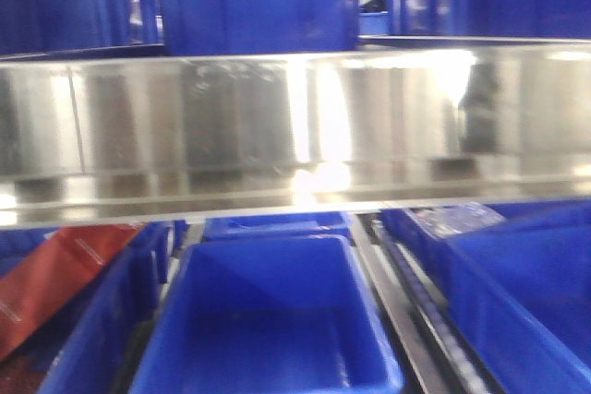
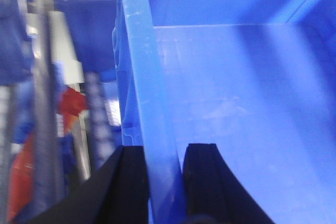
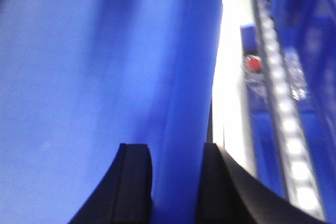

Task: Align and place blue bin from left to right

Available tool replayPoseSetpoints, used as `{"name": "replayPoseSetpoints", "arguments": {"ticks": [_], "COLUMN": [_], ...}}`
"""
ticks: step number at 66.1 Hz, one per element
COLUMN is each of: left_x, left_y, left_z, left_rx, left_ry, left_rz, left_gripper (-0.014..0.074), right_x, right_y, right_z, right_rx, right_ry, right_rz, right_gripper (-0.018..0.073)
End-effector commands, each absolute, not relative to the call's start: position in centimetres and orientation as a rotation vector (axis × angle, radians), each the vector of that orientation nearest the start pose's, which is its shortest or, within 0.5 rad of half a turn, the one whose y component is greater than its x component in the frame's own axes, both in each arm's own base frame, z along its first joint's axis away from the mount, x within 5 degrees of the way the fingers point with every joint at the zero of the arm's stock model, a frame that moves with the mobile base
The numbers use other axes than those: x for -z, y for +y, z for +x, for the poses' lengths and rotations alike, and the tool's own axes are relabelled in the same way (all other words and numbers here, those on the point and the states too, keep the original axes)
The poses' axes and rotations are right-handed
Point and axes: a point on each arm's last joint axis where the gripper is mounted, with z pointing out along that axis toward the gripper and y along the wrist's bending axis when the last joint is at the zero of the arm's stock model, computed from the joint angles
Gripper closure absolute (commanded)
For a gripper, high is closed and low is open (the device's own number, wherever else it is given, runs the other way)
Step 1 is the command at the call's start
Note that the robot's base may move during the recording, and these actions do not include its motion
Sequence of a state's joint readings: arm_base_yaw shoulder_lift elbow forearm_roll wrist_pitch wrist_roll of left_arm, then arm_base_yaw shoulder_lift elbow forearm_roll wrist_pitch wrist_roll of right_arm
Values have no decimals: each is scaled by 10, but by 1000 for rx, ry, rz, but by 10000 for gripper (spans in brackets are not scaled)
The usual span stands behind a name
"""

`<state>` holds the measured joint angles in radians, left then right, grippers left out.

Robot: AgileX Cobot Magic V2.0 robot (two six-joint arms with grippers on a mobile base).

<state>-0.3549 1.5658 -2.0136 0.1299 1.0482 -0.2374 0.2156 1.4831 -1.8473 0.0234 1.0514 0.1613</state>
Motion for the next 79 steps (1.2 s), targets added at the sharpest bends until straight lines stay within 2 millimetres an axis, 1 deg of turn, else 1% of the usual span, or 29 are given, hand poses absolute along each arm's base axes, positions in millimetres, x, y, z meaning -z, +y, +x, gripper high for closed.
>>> {"name": "replayPoseSetpoints", "arguments": {"ticks": [1,79], "left_x": [-524,-524], "left_y": [-99,-99], "left_z": [301,301], "left_rx": [184,184], "left_ry": [1965,1965], "left_rz": [135,135], "left_gripper": [708,708], "right_x": [-506,-506], "right_y": [67,67], "right_z": [290,290], "right_rx": [-269,-269], "right_ry": [2039,2039], "right_rz": [-77,-77], "right_gripper": [627,627]}}
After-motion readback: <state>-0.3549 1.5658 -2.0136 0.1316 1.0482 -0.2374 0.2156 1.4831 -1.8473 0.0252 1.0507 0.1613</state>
